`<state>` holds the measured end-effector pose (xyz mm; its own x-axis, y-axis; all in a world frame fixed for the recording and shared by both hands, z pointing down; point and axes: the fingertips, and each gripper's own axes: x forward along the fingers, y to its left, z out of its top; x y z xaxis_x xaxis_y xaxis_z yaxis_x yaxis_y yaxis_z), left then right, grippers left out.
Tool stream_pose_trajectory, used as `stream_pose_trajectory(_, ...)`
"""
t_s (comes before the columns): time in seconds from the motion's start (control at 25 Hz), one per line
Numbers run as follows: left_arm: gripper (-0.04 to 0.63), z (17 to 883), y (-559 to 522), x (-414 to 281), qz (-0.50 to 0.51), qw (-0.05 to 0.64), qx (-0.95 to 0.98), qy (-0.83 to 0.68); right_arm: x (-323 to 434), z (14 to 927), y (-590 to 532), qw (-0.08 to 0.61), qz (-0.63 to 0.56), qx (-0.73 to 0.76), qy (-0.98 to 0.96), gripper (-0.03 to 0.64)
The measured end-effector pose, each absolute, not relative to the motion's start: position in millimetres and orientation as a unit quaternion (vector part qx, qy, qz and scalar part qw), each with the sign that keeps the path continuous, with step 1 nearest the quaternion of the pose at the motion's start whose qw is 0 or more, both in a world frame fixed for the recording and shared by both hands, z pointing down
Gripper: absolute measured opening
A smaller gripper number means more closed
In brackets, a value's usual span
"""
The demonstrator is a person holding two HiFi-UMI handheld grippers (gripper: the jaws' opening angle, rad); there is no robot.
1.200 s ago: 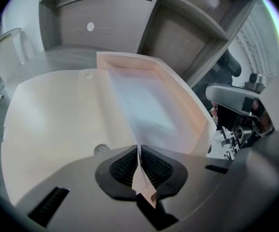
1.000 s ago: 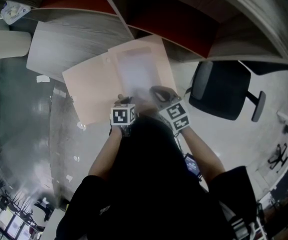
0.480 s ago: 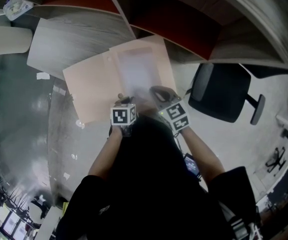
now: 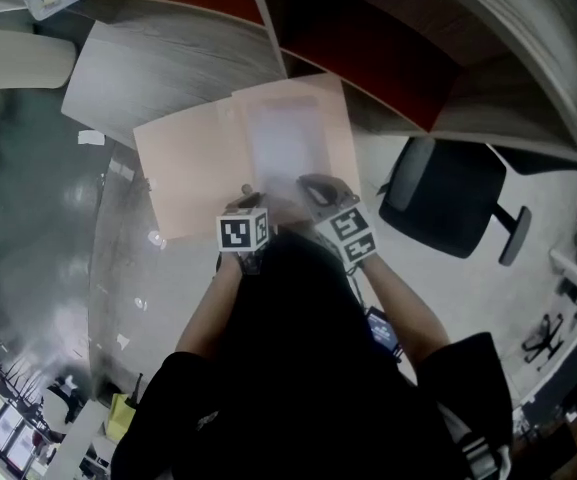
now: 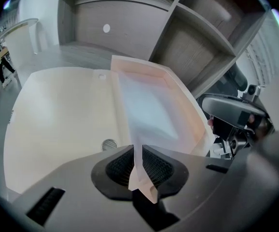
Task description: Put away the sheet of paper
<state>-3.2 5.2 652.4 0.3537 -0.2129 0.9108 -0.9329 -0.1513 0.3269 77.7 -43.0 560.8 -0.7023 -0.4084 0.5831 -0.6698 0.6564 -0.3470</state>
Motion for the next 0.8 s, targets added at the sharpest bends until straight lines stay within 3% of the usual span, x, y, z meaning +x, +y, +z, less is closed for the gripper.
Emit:
stream_pose_trajectory(0.48, 0.075, 641.8, 9.8, -22.4, 0.340, 0.491, 0.655, -0.463, 48.1, 557.0, -43.7, 0.239, 0.267, 0.276, -0.892, 0.032)
stream_pose_trajectory(0.8, 0.075, 622.5, 6.0, -47.6, 0.294, 0.455, 0.664, -0.515, 29.3, 550.7, -34.3, 0.248, 0.242, 0.267, -0.899, 0.031)
